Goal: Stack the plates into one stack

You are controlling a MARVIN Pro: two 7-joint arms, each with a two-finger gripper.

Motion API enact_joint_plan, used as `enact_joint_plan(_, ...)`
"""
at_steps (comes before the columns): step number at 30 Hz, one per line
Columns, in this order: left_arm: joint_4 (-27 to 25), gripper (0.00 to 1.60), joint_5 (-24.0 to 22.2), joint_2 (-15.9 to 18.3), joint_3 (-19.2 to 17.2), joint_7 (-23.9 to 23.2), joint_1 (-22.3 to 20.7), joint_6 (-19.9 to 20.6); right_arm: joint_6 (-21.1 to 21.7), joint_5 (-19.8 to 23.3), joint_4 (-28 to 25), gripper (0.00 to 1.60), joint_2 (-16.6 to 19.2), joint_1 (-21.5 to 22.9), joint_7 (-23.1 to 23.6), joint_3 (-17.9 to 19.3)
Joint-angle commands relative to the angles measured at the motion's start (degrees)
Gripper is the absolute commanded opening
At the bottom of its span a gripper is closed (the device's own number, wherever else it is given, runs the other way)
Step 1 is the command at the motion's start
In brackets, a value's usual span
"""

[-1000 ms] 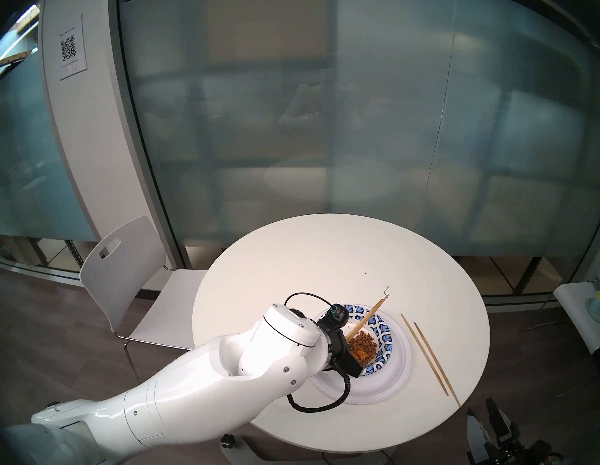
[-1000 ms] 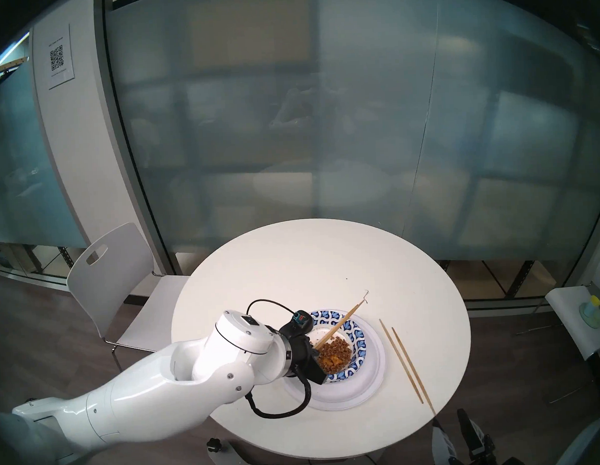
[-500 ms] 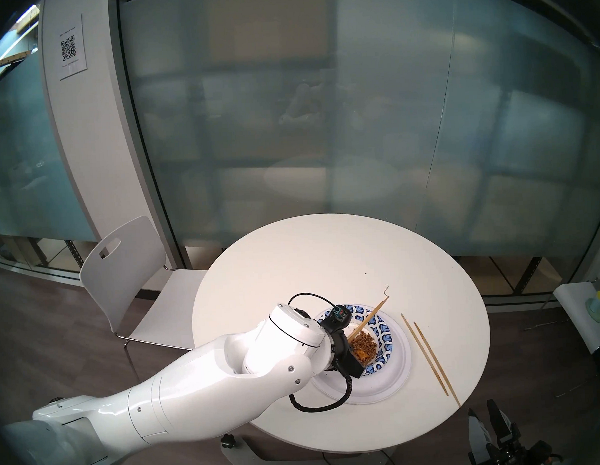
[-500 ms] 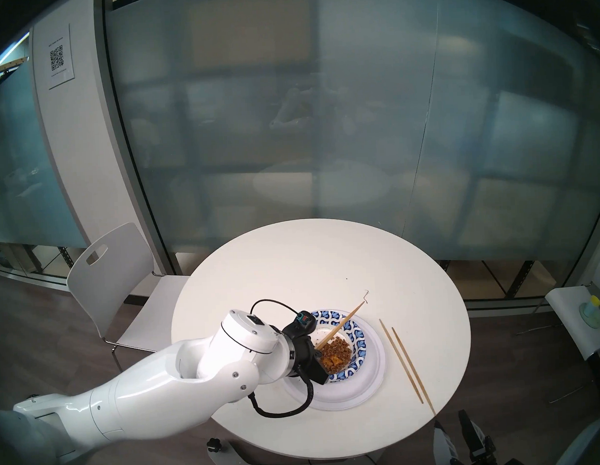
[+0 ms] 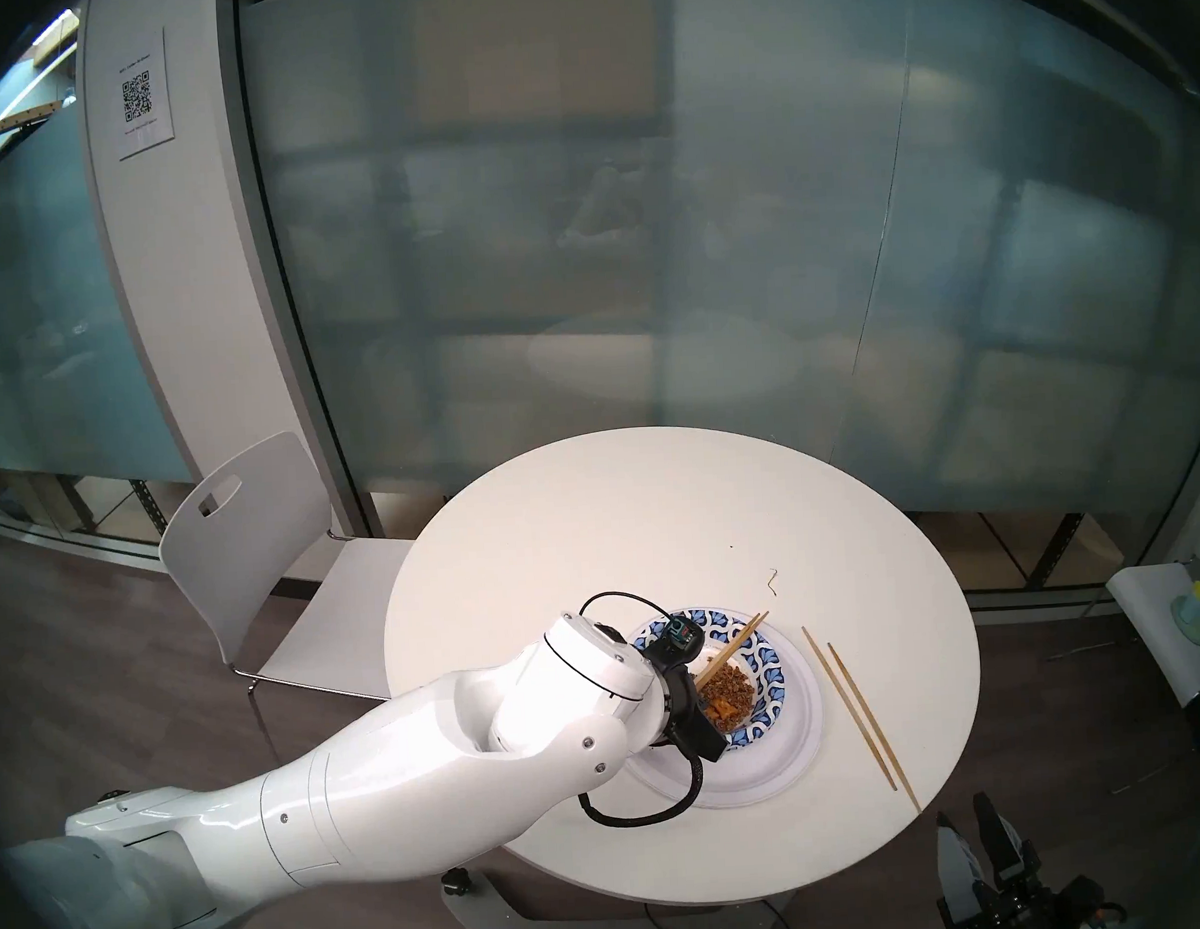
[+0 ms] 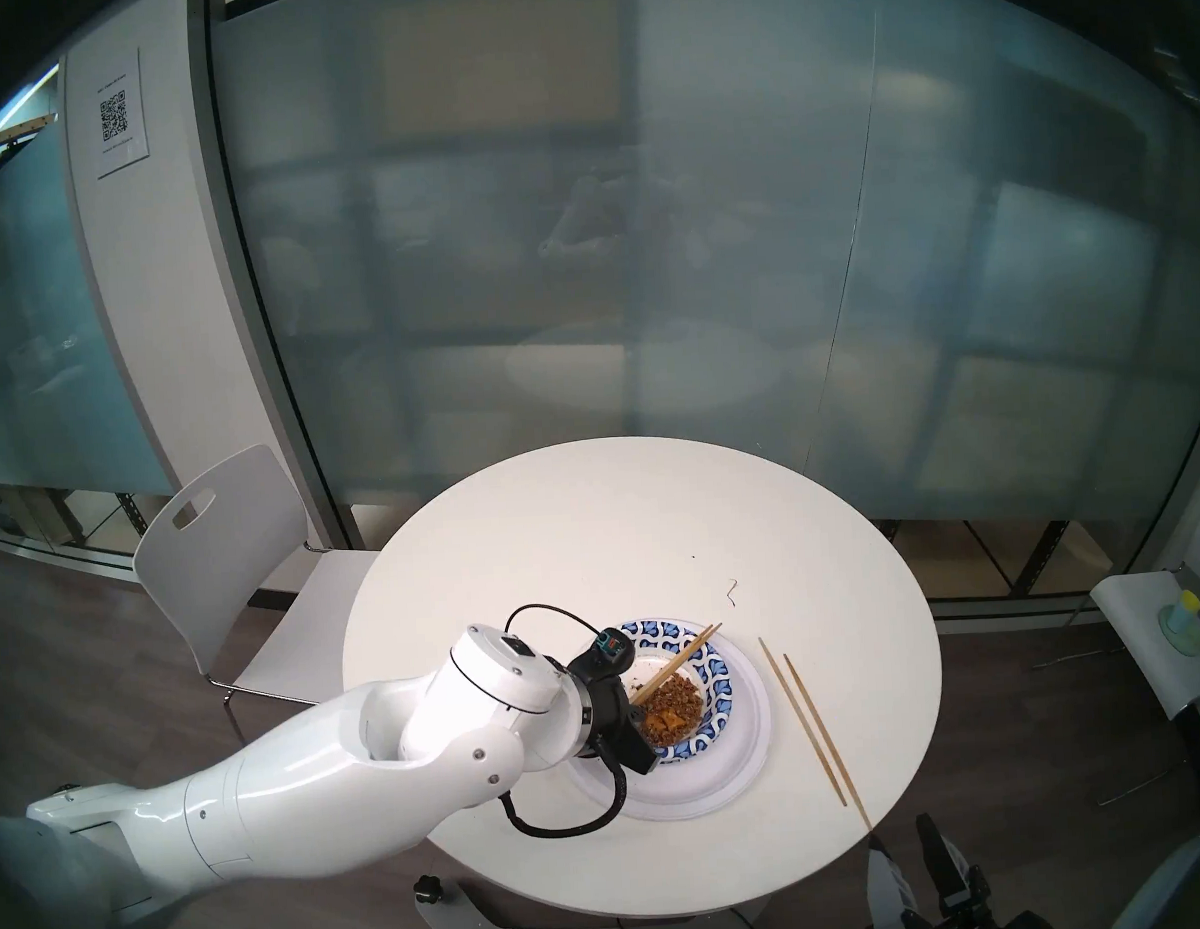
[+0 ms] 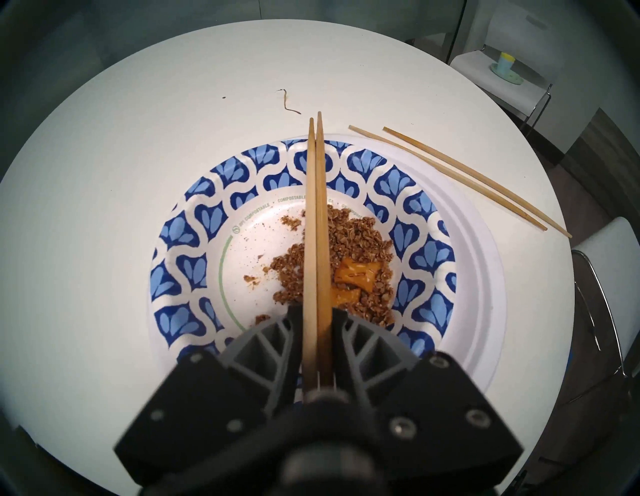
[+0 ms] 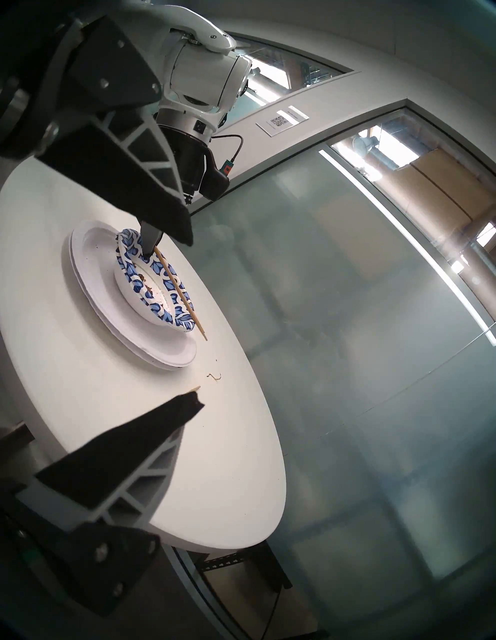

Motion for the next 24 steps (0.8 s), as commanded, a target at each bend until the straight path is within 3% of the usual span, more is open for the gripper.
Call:
enact_joint_plan(1,-0.7,0.75,0.2,-0.6,-0.4,0.3,-0.5,-0.2,-0.1,0.5,-0.5,1.60,-0.3,-0.2,0.3,-0.1)
enact_joint_plan(3,-0.8,0.85,0.4,-0.6,-0.5,0.4,-0.5,-0.3,-0.1,0.6,-0.4,1.60,-0.3,-0.2,0.4,-0.1)
enact_joint_plan(4,-0.7,1.13,0.3,-0.6,-0.5,0.0,-0.6,-0.2,-0.1,0.6,-0.3,1.60,-0.3,-0.1,0.5,-0.1)
enact_joint_plan(6,-0.7,0.92,0.3,-0.6,-0.6,0.2,-0.6,-0.1,-0.2,0.6,-0.2,1.60,-0.2,-0.1,0.6,-0.1)
enact_joint_plan(10,-1.0,1.06,0.2,-0.6,-0.8,0.5,-0.5,0.0,-0.2,0.6,-0.1,1.60,-0.2,0.0,0.7,-0.1)
enact_joint_plan(14,-1.0,1.04,0.1,-0.7,-1.0,0.8,-0.5,0.0,-0.1,0.6,-0.1,1.60,-0.2,0.0,0.7,0.0)
enact_joint_plan(22,-1.9,1.15,-1.8,-0.4,-3.0,0.8,-0.9,0.0,0.2,0.6,-0.1,1.60,0.0,0.2,0.6,0.1)
enact_joint_plan(24,-2.5,1.29,-2.6,-0.3,-3.7,1.0,-0.8,0.0,0.3,0.4,-0.1,1.60,0.2,0.4,0.4,0.1)
